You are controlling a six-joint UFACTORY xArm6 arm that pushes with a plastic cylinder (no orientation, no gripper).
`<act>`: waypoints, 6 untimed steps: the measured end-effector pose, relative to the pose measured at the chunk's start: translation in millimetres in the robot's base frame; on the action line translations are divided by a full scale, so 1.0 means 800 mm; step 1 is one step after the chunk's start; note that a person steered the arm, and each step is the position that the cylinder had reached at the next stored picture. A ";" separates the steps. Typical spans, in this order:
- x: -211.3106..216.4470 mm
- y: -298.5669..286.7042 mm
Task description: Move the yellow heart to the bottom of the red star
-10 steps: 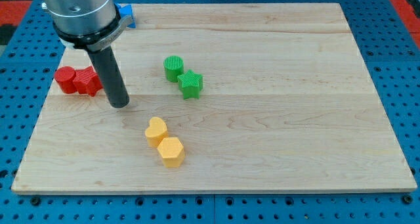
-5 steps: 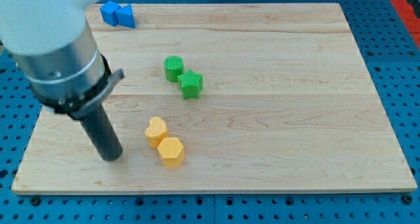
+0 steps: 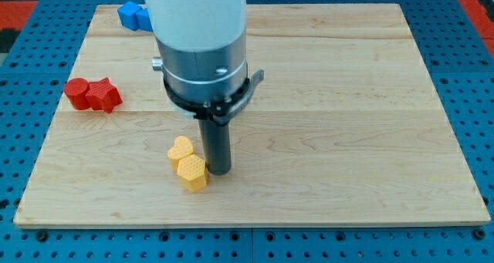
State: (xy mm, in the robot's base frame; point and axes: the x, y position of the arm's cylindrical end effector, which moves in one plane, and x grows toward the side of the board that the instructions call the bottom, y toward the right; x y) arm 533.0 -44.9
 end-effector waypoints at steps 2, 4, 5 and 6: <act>-0.006 -0.105; -0.031 -0.064; -0.046 0.009; 0.034 0.064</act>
